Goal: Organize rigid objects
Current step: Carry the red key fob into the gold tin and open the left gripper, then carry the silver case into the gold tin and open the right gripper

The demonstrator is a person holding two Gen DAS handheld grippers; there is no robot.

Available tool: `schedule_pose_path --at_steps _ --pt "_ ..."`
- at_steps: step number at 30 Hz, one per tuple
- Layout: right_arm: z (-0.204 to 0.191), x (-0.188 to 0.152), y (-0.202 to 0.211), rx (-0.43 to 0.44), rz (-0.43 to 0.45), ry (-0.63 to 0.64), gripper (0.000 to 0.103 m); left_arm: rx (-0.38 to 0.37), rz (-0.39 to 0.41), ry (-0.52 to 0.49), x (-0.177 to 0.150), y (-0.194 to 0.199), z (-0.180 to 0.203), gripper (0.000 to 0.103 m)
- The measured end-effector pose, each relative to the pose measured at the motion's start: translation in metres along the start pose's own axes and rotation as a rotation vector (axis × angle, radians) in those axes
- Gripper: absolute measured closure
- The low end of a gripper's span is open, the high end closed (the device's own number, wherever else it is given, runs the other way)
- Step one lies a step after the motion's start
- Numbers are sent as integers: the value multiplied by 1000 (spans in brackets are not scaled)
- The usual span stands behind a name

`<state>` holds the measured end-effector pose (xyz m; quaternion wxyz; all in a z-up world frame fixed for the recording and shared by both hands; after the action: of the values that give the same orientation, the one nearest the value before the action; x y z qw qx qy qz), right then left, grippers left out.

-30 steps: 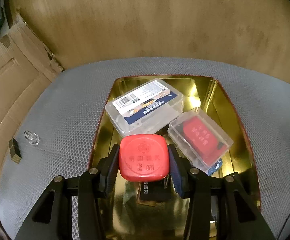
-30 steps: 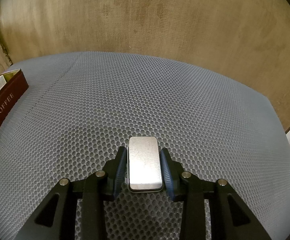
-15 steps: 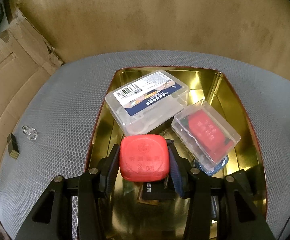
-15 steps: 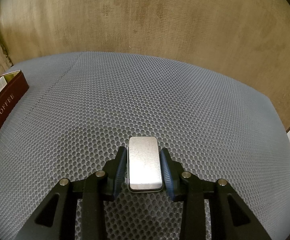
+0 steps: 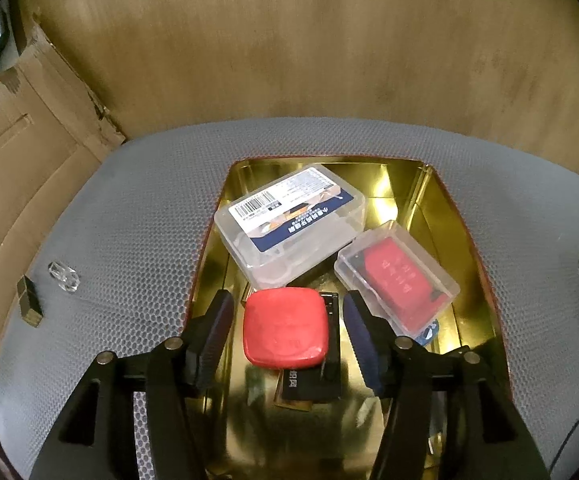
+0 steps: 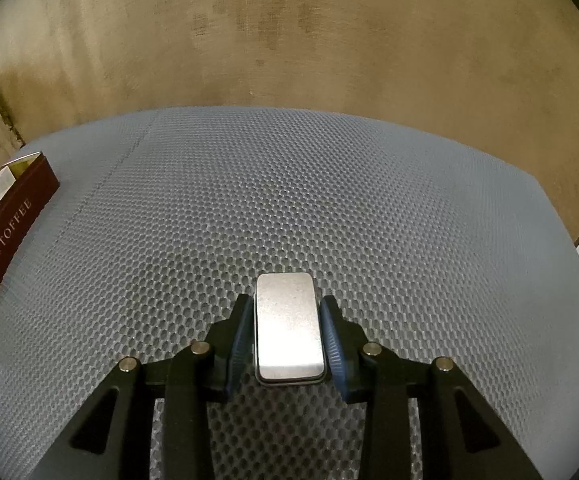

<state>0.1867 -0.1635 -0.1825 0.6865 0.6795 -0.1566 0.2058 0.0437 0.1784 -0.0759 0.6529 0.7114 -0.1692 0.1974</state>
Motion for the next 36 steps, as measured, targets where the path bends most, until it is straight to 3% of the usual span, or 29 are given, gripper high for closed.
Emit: schedule_pose_path --at_steps 21,36 --pt "11 -26 16 -10 0 -9 67 -16 -3 1 -1 11 8 45" --pt "-27 -19 13 -59 -5 -51 69 -9 -4 38 3 10 -3 32"
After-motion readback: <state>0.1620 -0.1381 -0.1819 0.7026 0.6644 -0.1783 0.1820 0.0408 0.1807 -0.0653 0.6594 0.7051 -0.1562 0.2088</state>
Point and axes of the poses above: each gripper's, at about its wrist camera, not at the fingertips, and y roughly against the way its jaws point, z to its right, x to its top, the point moved 9 cm from there along -y, roughly the way its jaws point, and after that the axes turned 7 degrees about -z, right-handed, at the moved point
